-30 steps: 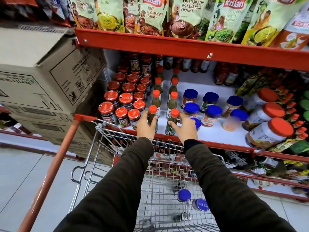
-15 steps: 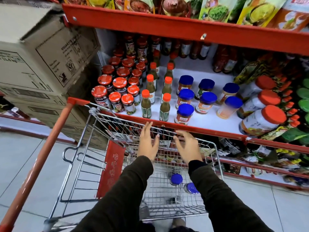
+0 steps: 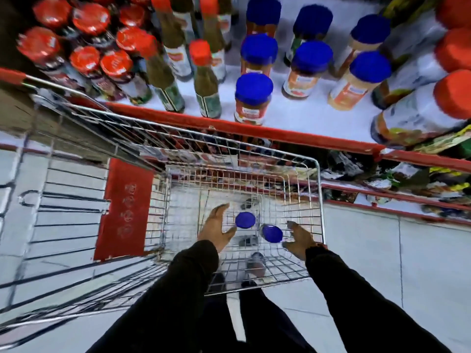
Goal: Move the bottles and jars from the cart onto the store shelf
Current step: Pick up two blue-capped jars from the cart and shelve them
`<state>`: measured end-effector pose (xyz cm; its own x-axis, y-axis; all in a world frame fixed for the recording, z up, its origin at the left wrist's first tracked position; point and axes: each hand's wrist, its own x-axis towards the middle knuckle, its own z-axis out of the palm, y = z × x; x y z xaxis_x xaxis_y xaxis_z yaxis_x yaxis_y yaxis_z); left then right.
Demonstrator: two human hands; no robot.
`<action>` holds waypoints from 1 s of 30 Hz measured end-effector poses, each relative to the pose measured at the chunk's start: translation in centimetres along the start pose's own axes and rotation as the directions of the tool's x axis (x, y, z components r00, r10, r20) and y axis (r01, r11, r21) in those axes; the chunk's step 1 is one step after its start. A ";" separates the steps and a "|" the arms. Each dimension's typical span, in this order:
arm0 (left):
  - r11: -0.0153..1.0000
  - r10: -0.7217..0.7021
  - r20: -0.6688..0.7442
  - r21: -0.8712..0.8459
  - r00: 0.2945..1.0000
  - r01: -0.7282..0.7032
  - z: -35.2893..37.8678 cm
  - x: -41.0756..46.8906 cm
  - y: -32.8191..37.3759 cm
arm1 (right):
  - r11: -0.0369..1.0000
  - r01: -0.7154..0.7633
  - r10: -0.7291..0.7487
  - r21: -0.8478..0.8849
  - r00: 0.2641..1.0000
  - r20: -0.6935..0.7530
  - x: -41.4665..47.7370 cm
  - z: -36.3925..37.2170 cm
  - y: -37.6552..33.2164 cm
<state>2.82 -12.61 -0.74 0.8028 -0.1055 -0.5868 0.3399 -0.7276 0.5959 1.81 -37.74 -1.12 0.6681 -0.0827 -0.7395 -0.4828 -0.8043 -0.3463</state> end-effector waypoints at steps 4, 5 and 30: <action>0.996 -0.093 0.034 0.000 0.995 0.093 3.9 2.7 -2.1 | 0.986 -0.113 0.097 0.125 0.987 0.129 3.5 2.8 2.7; 0.994 -0.108 0.027 -0.008 0.994 0.108 4.7 3.4 -2.6 | 0.991 -0.099 0.086 0.085 0.986 0.145 4.1 3.6 3.2; 0.846 -0.196 -0.064 -0.515 0.979 0.136 2.1 1.8 -0.8 | 0.841 0.248 -0.173 0.481 0.965 -0.196 1.5 1.9 0.9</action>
<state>2.93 -13.67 -3.42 0.7502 0.0825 -0.6561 0.6492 -0.2808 0.7069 1.29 -37.46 -3.66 0.8394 -0.0560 -0.5407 -0.5124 -0.4135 -0.7526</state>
